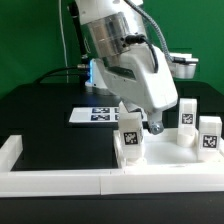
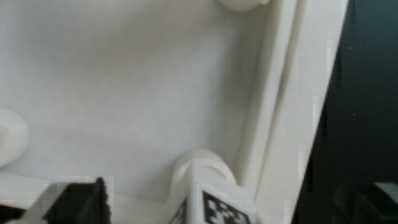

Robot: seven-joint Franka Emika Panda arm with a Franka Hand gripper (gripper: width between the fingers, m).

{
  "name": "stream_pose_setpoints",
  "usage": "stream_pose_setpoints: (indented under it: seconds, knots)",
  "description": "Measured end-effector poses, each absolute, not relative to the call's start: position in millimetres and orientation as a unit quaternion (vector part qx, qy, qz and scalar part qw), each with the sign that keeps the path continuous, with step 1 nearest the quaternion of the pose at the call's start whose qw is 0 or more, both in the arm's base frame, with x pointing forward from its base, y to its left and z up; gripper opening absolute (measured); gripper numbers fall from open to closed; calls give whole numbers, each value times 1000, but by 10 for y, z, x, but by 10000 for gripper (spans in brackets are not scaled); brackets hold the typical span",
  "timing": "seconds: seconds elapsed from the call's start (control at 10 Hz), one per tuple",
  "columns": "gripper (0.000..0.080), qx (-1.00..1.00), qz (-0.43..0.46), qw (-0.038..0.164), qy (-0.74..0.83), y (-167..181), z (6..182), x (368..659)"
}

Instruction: Assemble square table

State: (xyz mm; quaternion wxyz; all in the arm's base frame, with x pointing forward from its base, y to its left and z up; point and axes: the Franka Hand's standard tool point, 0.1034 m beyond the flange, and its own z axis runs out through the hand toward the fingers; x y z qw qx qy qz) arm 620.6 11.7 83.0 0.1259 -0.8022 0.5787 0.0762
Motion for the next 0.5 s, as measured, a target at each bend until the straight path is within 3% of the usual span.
stream_pose_setpoints:
  seconds: [0.2,0.4,0.5]
  knots:
    - [646,-859,68,122,492,77,829,6183]
    - [649,-938,44,72,336,-57,860,6192]
    - [649,-956,34,66,283,-16,833,6190]
